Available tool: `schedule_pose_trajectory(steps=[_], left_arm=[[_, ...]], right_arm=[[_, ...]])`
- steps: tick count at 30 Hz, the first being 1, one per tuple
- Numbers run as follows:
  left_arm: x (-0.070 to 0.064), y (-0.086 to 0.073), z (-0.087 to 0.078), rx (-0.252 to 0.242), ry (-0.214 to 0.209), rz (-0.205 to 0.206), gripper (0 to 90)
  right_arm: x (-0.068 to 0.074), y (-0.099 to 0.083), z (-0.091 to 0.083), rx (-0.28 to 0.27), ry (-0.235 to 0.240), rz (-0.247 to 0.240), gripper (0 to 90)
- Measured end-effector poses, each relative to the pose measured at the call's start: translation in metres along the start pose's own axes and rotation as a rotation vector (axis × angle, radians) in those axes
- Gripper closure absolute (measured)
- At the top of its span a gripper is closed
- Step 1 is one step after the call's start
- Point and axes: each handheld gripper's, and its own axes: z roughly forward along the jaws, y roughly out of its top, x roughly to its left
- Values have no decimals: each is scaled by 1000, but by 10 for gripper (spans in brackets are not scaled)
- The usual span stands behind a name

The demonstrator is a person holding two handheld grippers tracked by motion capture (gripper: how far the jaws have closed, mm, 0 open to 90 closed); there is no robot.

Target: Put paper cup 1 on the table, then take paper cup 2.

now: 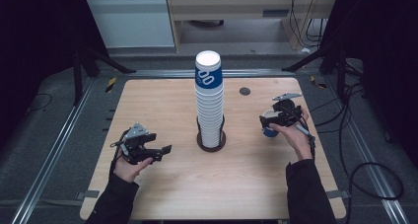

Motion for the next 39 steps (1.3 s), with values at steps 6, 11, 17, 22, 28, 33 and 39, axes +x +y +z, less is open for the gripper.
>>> schedule_pose_trajectory(steps=[6,11,17,22,28,33,39], left_arm=[[0,0,0,1,-2,2,173],[-1,0,1,2,-3,5,174],[-2,0,1,2,-5,7,176],[-2,0,2,2,-6,2,178],[-2,0,2,5,-8,3,179],[-2,0,3,9,-10,3,178],[-2,0,3,8,-8,5,179]], right_arm=[[2,3,-21,-88,14,7,56],[6,5,-43,-191,56,13,67],[14,11,-71,-314,135,28,71],[30,23,-92,-410,182,8,76],[49,38,-108,-492,272,-2,72],[64,52,-116,-534,325,-25,69],[79,67,-121,-567,370,-41,66]])
